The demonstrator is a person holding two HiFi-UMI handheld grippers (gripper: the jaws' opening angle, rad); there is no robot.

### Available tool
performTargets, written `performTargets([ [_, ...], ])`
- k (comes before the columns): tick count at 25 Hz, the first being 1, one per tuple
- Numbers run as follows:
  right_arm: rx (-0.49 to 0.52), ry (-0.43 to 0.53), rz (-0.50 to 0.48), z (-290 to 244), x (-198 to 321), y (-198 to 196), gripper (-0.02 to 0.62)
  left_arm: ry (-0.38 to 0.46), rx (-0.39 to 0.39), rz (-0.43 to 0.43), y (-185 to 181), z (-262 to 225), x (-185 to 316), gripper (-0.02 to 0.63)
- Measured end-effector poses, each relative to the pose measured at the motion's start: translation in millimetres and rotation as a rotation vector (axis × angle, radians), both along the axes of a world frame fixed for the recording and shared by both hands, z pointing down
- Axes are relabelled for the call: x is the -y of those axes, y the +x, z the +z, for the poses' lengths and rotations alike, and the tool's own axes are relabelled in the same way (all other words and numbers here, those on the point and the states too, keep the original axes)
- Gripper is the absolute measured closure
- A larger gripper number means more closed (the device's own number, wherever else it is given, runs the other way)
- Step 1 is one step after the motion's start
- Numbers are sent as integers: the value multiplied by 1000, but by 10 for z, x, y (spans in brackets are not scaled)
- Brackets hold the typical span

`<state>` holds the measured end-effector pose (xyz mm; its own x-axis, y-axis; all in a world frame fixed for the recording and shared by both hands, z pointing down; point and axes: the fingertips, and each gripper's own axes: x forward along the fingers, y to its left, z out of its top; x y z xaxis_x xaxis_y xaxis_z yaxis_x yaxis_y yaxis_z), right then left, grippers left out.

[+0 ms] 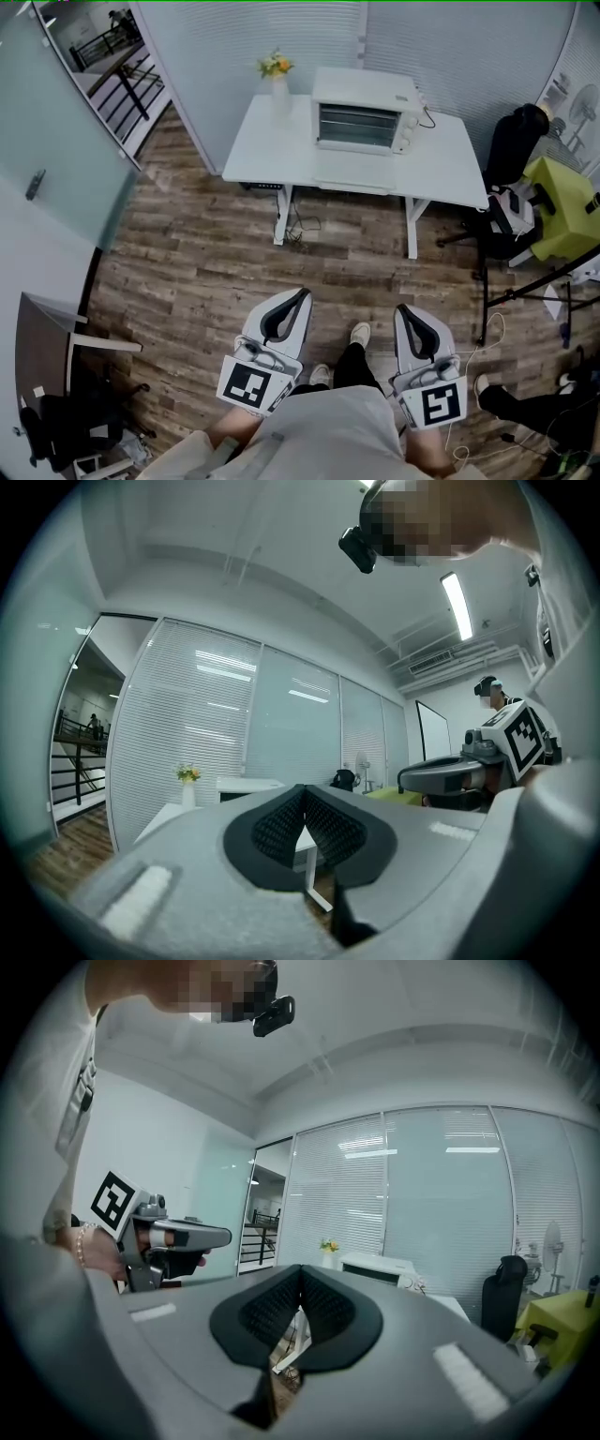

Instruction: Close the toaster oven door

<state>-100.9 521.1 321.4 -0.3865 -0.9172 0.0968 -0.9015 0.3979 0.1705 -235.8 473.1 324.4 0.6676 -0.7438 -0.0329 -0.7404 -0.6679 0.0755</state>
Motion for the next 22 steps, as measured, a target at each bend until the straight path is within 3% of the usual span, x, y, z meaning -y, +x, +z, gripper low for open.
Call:
performTargets([
  [22, 16, -15, -1, 74, 1047, 842, 591, -5, 2, 3, 872, 14, 1021, 606],
])
